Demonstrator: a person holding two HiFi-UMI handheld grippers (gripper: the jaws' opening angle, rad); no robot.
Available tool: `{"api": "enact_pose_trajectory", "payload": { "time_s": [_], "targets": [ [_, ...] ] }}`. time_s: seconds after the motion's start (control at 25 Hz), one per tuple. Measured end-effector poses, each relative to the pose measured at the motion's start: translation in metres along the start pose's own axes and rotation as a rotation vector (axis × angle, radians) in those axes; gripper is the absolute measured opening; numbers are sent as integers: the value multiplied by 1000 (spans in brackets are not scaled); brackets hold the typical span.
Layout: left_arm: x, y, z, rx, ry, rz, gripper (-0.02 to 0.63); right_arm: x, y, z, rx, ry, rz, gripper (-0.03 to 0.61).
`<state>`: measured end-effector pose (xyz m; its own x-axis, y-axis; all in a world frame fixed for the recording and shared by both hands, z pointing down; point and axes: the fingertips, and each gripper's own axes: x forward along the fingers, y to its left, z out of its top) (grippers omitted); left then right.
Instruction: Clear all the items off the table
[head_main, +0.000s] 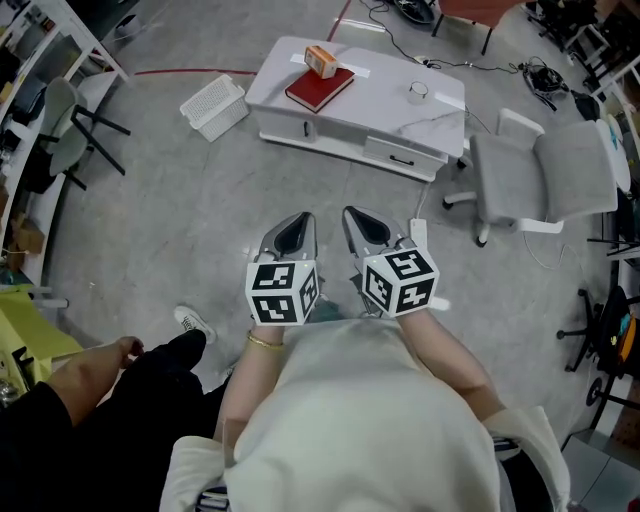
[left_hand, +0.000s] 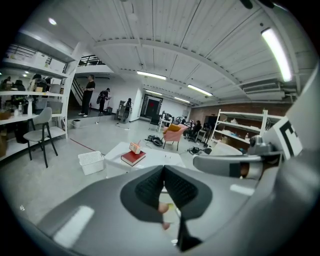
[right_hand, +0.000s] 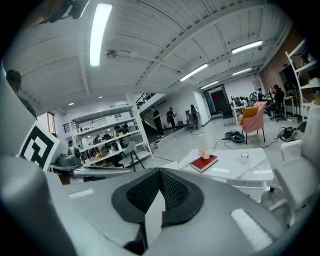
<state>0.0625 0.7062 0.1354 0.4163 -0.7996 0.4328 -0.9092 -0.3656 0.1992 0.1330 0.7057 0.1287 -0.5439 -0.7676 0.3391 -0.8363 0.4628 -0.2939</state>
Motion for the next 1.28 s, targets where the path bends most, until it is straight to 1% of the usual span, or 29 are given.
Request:
{"api": "enact_pose_trajectory", "payload": {
  "time_s": [0.44, 0.76, 1.0, 1.16, 1.28],
  "targets": [
    [22, 42, 17, -16, 9, -37, 9, 43, 3, 10, -8, 2, -49, -3],
    [28, 65, 20, -39, 20, -41, 9, 64, 11, 11, -31, 21, -46, -3],
    [37, 69, 22, -37, 42, -44, 9, 70, 8, 12, -33, 47, -47, -3],
    [45, 72, 25, -41, 41, -42, 9, 75, 3, 11, -70, 61, -50, -3],
    [55, 73, 26, -43, 47, -40, 9, 84, -2, 14, -73, 64, -37, -3]
  ]
}}
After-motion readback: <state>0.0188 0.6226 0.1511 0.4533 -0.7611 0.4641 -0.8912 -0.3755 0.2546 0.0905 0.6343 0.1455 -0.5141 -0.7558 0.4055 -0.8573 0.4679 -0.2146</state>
